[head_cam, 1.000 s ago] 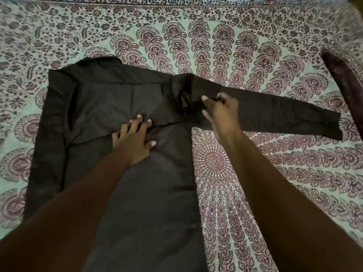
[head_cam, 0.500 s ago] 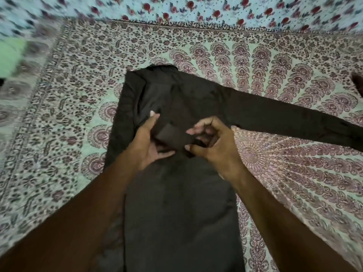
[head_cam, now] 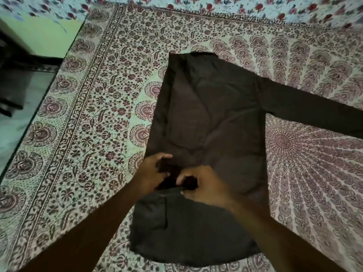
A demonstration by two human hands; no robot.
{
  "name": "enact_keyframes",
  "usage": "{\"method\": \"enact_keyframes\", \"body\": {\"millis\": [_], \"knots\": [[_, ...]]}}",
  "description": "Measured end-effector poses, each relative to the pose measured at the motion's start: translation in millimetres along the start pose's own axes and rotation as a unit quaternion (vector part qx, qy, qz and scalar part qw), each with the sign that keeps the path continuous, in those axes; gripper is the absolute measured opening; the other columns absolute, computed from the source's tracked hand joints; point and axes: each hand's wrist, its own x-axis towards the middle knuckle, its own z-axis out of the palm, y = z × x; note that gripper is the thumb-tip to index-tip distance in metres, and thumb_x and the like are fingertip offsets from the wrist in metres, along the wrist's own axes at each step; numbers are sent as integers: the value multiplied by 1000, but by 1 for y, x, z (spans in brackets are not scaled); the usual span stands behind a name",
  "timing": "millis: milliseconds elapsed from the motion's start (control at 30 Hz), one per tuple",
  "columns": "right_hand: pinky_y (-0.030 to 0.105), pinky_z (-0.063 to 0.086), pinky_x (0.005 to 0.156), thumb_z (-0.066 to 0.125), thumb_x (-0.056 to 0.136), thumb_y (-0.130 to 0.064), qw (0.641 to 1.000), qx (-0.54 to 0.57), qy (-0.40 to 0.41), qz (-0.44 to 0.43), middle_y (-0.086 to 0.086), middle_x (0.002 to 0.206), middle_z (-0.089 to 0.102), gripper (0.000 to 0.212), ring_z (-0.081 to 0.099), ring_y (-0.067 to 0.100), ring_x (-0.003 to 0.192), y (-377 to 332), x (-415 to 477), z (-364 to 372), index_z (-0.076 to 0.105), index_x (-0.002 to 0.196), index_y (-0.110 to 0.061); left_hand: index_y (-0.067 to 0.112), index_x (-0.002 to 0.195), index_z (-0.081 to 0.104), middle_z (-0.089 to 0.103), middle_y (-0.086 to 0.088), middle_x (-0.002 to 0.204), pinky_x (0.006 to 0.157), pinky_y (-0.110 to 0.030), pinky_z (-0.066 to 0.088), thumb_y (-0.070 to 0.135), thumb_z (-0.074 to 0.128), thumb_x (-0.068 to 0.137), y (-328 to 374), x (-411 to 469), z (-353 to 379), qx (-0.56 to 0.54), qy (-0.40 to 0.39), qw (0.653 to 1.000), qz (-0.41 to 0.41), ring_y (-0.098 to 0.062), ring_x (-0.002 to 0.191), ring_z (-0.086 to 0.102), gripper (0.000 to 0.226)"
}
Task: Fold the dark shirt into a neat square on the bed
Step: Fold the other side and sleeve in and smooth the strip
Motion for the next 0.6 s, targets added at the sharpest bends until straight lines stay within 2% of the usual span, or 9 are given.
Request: {"method": "enact_keyframes", "body": {"millis": [100,200,233,300,333,367,433,500,600], "knots": [[1,36,82,79,79,-7,998,-56,13,-30,-15,98,67,20,62,1,94,9,-2,26,78,98,-16,9,127,68,72,-18,122,90,-35,56,-22,70,76,-18,-8,5,-9,16,999,-41,-24,96,68,60],[-3,36,79,78,72,0,995,-73,14,-73,-2,95,73,19,63,6,90,16,-5,48,77,88,-10,10,132,65,70,-13,125,86,-35,58,-17,70,77,-30,-13,3,11,35,998,-50,-29,90,69,62],[-2,38,79,78,70,0,994,-77,10,-79,0,94,74,19,65,8,88,18,-6,53,76,87,-10,12,134,64,67,-9,128,85,-31,58,-15,72,77,-31,-15,2,21,36,998,-45,-30,91,68,63],[13,49,78,76,68,-1,992,-88,4,-90,2,93,73,20,67,14,86,22,-8,65,75,85,-11,9,138,61,56,-1,134,78,-7,47,-14,75,77,-35,-21,0,63,26,997,-26,-23,93,60,67],[22,53,77,74,67,-2,991,-99,-1,-93,4,94,72,21,68,19,86,26,-9,71,74,86,-11,6,139,60,51,0,136,76,-1,42,-13,76,76,-37,-25,0,86,15,996,-20,-22,95,58,68],[26,55,77,72,68,-3,988,-117,-11,-96,5,96,72,21,69,23,88,29,-9,76,73,87,-11,3,141,58,48,-2,140,79,-2,42,-12,77,76,-41,-29,1,105,-1,994,-16,-24,100,59,70],[31,56,81,71,72,-6,982,-155,-41,-99,8,103,69,20,68,30,93,37,-10,86,71,91,-11,-1,142,55,41,-11,153,97,-21,50,-7,80,75,-50,-37,3,130,-24,991,-8,-33,120,60,72],[34,57,84,71,77,-8,974,-184,-78,-109,10,110,67,17,67,33,99,41,-13,95,70,93,-10,0,142,57,35,-14,159,115,-37,45,5,82,73,-62,-45,3,149,-27,988,16,-36,140,48,73],[34,58,88,77,77,-19,949,-248,-110,-162,8,113,68,13,67,31,105,47,-19,106,70,86,-12,14,142,59,26,-7,165,118,-53,40,33,79,72,-65,-55,1,205,-20,977,53,-35,144,40,75]]}}
